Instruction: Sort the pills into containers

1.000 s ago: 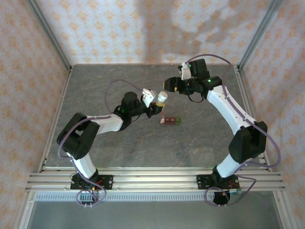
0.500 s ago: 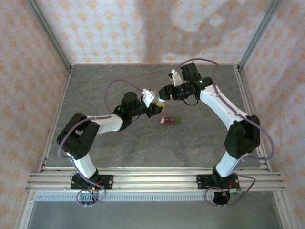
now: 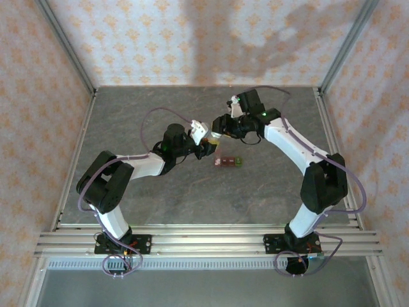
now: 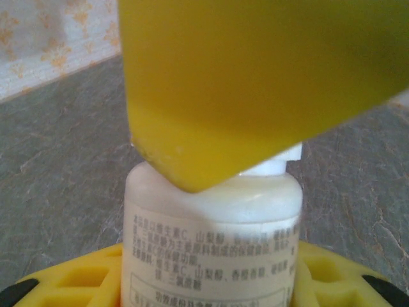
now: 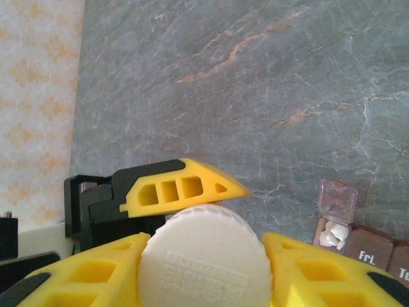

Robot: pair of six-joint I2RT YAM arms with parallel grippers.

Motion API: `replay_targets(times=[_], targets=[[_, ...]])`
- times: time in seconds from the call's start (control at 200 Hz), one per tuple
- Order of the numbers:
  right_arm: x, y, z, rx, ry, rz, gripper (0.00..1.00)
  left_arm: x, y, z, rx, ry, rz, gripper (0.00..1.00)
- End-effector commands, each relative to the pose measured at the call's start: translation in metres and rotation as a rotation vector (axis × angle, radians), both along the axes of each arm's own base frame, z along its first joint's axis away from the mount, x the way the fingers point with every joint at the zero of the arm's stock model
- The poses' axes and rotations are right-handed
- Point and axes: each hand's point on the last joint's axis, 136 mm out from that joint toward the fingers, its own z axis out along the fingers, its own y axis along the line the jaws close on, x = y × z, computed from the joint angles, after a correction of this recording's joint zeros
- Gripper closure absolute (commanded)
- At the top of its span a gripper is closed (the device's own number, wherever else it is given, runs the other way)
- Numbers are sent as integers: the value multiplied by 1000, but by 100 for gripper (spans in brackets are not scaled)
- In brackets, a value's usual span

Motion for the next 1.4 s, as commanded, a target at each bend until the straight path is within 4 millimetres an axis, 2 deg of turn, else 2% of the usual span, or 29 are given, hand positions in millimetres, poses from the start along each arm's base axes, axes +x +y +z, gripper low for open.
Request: replay_targets(times=[0.0, 0.12, 0.25, 0.33, 0.736, 0.861, 0.966, 1.156, 1.391], targets=[[4, -1, -5, 28, 58, -151, 54, 0, -10, 50, -89, -153, -38, 100], [6, -8, 9, 20, 23, -181, 45, 1, -10, 48, -85, -149, -36, 100], [6, -16, 29, 16, -15, -181, 25, 1, -9, 46, -80, -146, -31, 100], [3, -23, 35, -4, -24, -179, 21, 1, -9, 48, -84, -149, -31, 100], [0, -57, 67, 30, -113, -184, 18, -1, -9, 51, -84, -153, -40, 100], [-9, -49, 70, -22, -168, -11, 20, -1, -10, 50, -83, -151, -46, 100], [-17, -47, 59, -70, -192, 108, 22, -2, -11, 52, -88, -147, -53, 100], [-19, -36, 52, -44, -204, 183, 25, -3, -12, 51, -89, -140, -59, 100], [-14, -28, 46, -36, -199, 194, 26, -3, -12, 50, -94, -132, -57, 100]])
